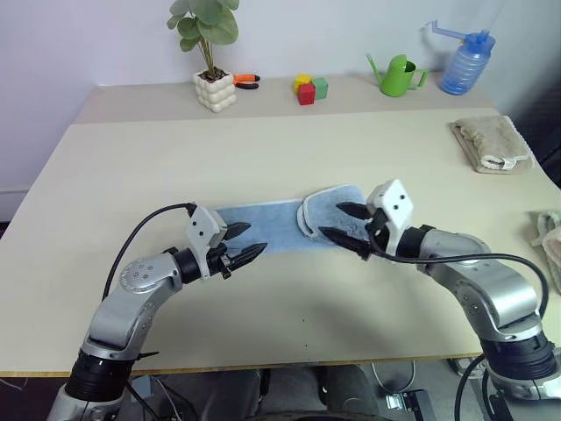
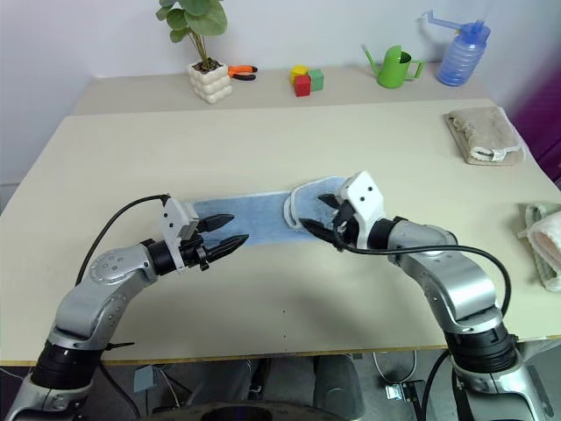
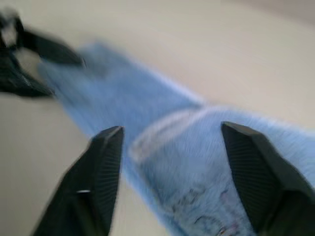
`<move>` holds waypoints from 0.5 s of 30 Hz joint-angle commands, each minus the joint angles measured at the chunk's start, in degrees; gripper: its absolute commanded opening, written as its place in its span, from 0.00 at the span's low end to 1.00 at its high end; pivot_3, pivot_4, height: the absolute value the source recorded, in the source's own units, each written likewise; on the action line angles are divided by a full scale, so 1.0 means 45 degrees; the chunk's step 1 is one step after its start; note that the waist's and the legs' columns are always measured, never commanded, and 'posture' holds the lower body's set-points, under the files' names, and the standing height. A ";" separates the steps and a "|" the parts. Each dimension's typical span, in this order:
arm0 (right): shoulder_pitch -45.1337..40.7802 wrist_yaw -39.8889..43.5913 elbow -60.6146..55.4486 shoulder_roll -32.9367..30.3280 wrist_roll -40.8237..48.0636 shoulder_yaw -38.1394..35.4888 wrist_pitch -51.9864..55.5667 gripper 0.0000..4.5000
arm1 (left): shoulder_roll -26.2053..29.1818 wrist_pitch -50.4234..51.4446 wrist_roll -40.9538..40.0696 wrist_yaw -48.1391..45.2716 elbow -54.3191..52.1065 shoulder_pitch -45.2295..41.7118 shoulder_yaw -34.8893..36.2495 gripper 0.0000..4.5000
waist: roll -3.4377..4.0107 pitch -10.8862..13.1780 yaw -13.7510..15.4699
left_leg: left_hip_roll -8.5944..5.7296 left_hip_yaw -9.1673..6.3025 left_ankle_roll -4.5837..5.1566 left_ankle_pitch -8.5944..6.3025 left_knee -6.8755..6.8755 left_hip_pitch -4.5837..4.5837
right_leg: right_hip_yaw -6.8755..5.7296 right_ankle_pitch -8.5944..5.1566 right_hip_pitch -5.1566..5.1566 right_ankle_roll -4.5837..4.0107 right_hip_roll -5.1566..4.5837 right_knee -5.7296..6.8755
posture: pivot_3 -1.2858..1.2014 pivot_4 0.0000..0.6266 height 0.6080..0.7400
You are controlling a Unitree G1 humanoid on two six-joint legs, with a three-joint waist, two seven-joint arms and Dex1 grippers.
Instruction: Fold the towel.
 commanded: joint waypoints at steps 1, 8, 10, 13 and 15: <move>-0.0597 -0.0400 0.0630 0.0223 -0.0447 -0.0104 -0.0346 0.29 | -0.0115 0.0299 -0.0470 0.0267 -0.0546 0.0186 0.0526 0.62 | 0.0000 0.0000 -0.0009 | 0.0000 0.0001 0.0000 0.0000 -0.0001 0.0001 | 0.0000 0.0001 -0.0001 -0.0001 0.0001 0.0001 | 0.52 0.24 0.95; -0.1638 -0.0985 0.4200 0.1314 -0.2949 0.1661 -0.2169 0.01 | -0.0385 0.1486 -0.1386 0.1075 -0.1071 0.0887 0.1309 0.62 | 0.0000 -0.0001 -0.0009 | 0.0001 0.0002 -0.0020 0.0011 -0.0001 0.0001 | 0.0000 0.0006 -0.0005 -0.0009 0.0004 0.0004 | 0.52 0.24 0.95; -0.1585 -0.0728 0.4873 0.1396 -0.3489 0.2149 -0.2599 0.01 | -0.0433 0.1767 -0.1613 0.1296 -0.1325 0.1226 0.1528 0.62 | 0.0000 0.0000 -0.0007 | 0.0002 0.0002 -0.0045 0.0025 -0.0004 0.0001 | 0.0002 0.0007 -0.0007 -0.0011 0.0005 0.0005 | 0.52 0.24 0.95; -0.1210 -0.0253 0.5198 0.1101 -0.4610 0.3139 -0.3623 0.01 | -0.0398 0.2156 -0.1850 0.1537 -0.1775 0.1905 0.1782 0.62 | 0.0003 -0.0002 -0.0005 | 0.0001 0.0003 -0.0062 0.0033 -0.0003 -0.0001 | 0.0005 0.0007 -0.0009 -0.0012 0.0005 0.0004 | 0.52 0.24 0.95; -0.1085 -0.0279 0.5213 0.1174 -0.4869 0.3149 -0.3942 0.01 | -0.0450 0.2582 -0.2118 0.1836 -0.2060 0.2387 0.1988 0.62 | -0.0001 -0.0004 -0.0004 | 0.0001 0.0003 -0.0056 0.0025 -0.0004 0.0003 | 0.0006 0.0007 -0.0007 -0.0012 0.0005 0.0004 | 0.52 0.24 0.95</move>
